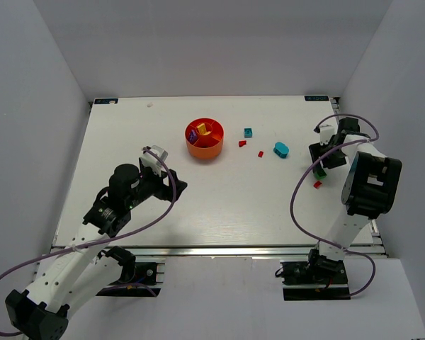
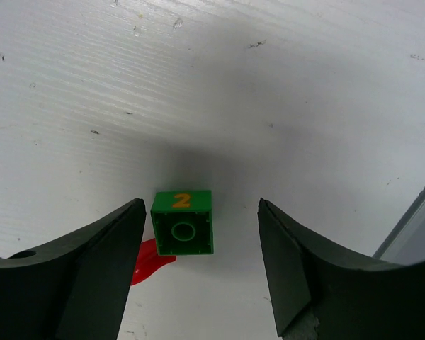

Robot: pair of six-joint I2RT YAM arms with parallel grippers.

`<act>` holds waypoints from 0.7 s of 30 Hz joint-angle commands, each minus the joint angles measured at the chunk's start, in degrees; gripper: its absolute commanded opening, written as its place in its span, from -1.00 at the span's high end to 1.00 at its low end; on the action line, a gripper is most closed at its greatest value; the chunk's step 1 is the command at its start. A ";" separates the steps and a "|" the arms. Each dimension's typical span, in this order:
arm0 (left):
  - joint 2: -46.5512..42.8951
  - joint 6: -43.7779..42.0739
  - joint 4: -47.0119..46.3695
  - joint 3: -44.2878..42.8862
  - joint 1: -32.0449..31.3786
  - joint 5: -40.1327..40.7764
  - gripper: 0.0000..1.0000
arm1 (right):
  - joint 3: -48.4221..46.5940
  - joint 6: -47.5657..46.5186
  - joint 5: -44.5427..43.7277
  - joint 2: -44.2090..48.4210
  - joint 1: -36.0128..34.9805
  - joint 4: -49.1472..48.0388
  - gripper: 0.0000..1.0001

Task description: Sort the legos into containers by color

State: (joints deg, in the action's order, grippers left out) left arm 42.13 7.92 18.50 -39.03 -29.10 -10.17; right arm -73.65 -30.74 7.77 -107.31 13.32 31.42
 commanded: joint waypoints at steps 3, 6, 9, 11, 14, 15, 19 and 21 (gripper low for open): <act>0.15 -0.54 0.22 -0.79 -0.25 0.77 -0.77 | -2.29 -2.57 2.51 -1.59 0.74 1.10 -0.36; 0.41 -0.45 0.22 -0.79 -0.25 0.86 -0.77 | -2.12 -2.83 2.86 -2.12 0.74 1.01 -0.26; 0.50 -0.54 0.22 -0.70 -0.25 1.03 -0.77 | -1.94 -3.18 3.65 -2.38 0.92 1.19 -0.24; 0.50 -0.45 0.22 -0.70 -0.25 1.03 -0.77 | -1.94 -3.36 4.09 -2.64 0.83 1.36 -0.19; 0.67 -0.36 0.22 -0.61 -0.25 1.12 -0.77 | -2.11 -3.62 4.62 -2.73 0.83 1.54 -0.02; 0.76 -0.45 0.13 -0.61 -0.25 1.12 -0.77 | -2.20 -3.71 5.23 -2.73 0.92 1.63 0.03; 0.76 -0.36 0.04 -0.70 -0.25 1.21 -0.77 | -2.11 -4.67 7.42 -0.55 0.83 1.54 0.60; 0.50 -0.36 -0.13 -0.53 -0.25 1.12 -0.77 | -2.38 -4.77 9.96 0.69 0.39 2.33 0.83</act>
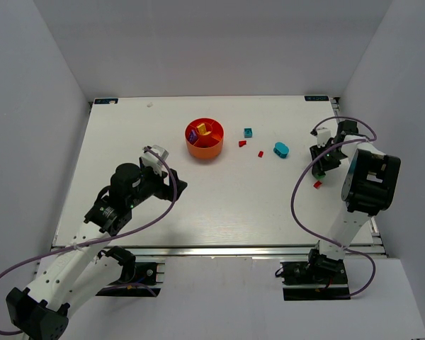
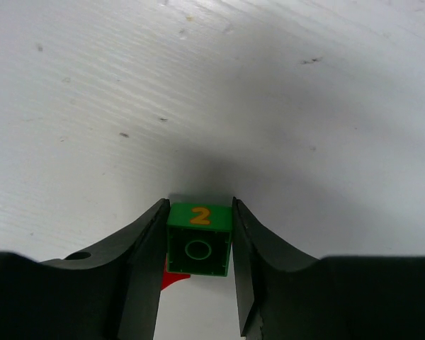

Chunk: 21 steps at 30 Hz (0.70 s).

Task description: Sort the legos into containers by color

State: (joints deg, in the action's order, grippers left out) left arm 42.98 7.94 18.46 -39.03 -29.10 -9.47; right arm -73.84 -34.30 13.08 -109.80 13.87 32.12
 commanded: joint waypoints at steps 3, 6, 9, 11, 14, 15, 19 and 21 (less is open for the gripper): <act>-0.35 -0.21 -0.18 -0.35 -0.25 0.60 -0.77 | -4.02 -1.38 9.31 5.64 -1.47 4.86 1.00; -0.27 -0.21 -0.26 -0.35 -0.25 1.30 -0.77 | -6.30 -0.15 17.05 8.36 -3.84 7.34 1.00; -0.35 0.05 -0.18 -0.17 -0.25 2.44 -0.77 | -7.80 2.39 23.90 11.18 -9.28 8.05 1.00; -0.53 0.40 -0.26 0.00 -0.25 3.93 -0.77 | -8.77 4.15 25.58 12.15 -15.78 7.44 1.00; -0.53 0.84 -0.53 0.26 -0.25 5.51 -0.78 | -11.66 8.28 27.26 11.54 -24.90 4.37 1.00; -0.36 0.76 -0.62 0.35 -0.25 6.30 -0.78 | -12.72 9.25 27.52 11.01 -26.60 3.49 1.00; 0.43 1.11 -0.62 0.53 -0.25 8.24 -0.78 | -18.34 16.17 26.04 6.80 -34.33 -1.69 1.00; 0.87 1.11 -0.44 0.53 0.27 8.60 -0.78 | -20.55 19.08 23.24 5.57 -38.29 -6.70 1.00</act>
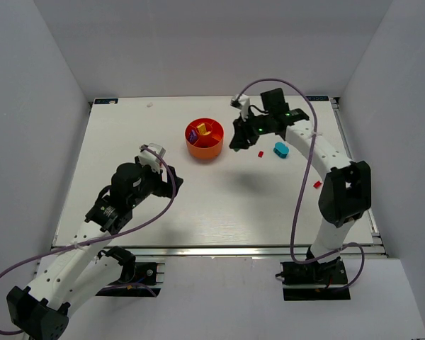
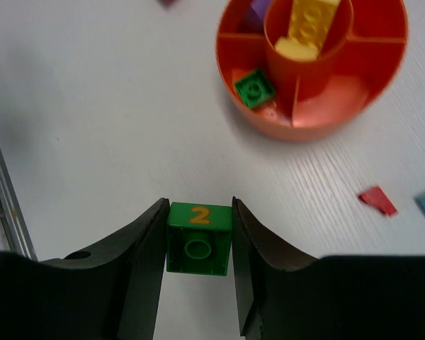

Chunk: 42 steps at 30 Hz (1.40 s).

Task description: Sort the legos into containers by color

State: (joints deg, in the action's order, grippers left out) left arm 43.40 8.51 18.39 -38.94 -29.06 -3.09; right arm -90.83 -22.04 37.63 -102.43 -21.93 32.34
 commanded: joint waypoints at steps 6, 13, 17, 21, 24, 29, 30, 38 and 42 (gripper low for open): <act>-0.33 1.07 -0.11 0.53 0.23 6.26 -0.78 | -6.73 17.29 -11.94 -6.98 -8.64 -18.95 1.00; -0.33 1.15 -0.20 0.62 0.23 6.79 -0.78 | -0.77 20.81 -22.15 -8.14 -13.04 -33.79 1.00; -0.24 1.15 -0.20 0.53 0.23 6.61 -0.78 | 2.93 23.62 -27.51 -7.96 -14.36 -40.33 1.00; -0.59 1.15 -0.20 0.53 0.23 6.35 -0.78 | 2.67 26.00 -32.87 -9.89 -14.98 -41.39 1.00; -0.77 1.15 -0.20 0.53 0.23 6.17 -0.78 | 3.11 26.79 -35.94 -10.94 -15.24 -42.71 1.00; -1.30 1.15 -0.20 0.70 -0.30 5.99 -0.78 | 3.20 26.18 -39.02 -12.09 -15.68 -43.67 0.91; -1.47 1.15 -0.20 0.53 -0.30 5.91 -0.78 | 3.11 26.09 -39.29 -12.18 -15.86 -43.68 0.85; -1.91 1.15 -0.11 0.53 -0.30 5.73 -0.78 | 3.20 25.82 -39.56 -13.32 -16.30 -43.68 0.45; -2.00 1.15 -0.20 0.62 -0.30 5.64 -0.78 | 4.08 25.65 -38.60 -12.88 -16.47 -43.59 0.08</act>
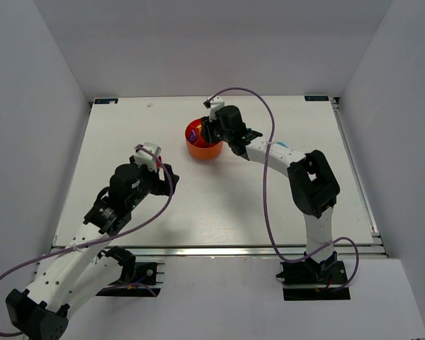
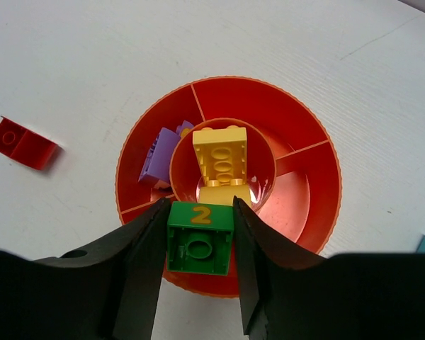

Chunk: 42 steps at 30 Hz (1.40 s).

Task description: Sort the legos into containers by color

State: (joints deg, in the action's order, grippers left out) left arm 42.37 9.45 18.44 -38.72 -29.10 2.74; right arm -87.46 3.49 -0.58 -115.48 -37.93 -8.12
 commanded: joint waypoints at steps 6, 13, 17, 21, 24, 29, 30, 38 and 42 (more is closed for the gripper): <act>-0.89 0.21 -0.24 0.31 -0.25 -0.46 -0.78 | 1.33 0.29 -0.04 1.05 -0.48 -2.95 -0.09; -0.80 0.39 -0.33 0.49 -0.25 -0.46 -0.79 | 2.20 0.29 -0.04 3.50 -0.21 -2.17 -0.12; 0.17 1.00 -0.77 0.75 -0.25 -0.46 -0.67 | 4.49 -0.93 2.33 8.42 0.14 -1.37 -0.01; 2.54 2.76 -0.86 0.31 0.36 -0.98 0.26 | 5.55 -7.60 9.17 15.19 1.89 7.28 0.20; 4.82 5.04 0.45 -1.35 0.36 0.33 0.99 | 9.13 -10.96 16.65 21.34 4.17 12.07 0.55; 9.57 10.49 4.67 -5.39 0.89 2.88 0.91 | 16.61 -11.48 26.50 30.48 12.25 16.81 0.48; 10.27 12.06 5.20 -6.97 0.89 3.40 0.74 | 17.84 -11.48 27.20 31.01 13.23 17.69 0.34; 17.21 16.56 10.91 -13.83 0.89 10.96 -0.83 | 22.42 -15.43 39.33 33.30 25.88 25.42 -0.67; 22.39 20.33 13.20 -16.56 1.41 14.22 -0.93 | 23.74 -17.37 43.20 34.88 29.04 25.79 -0.75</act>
State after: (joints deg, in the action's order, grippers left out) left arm 62.41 25.98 28.34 -52.51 -28.49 12.84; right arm -63.83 -11.11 35.99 -83.20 -10.26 16.62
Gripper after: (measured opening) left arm 0.955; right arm 0.869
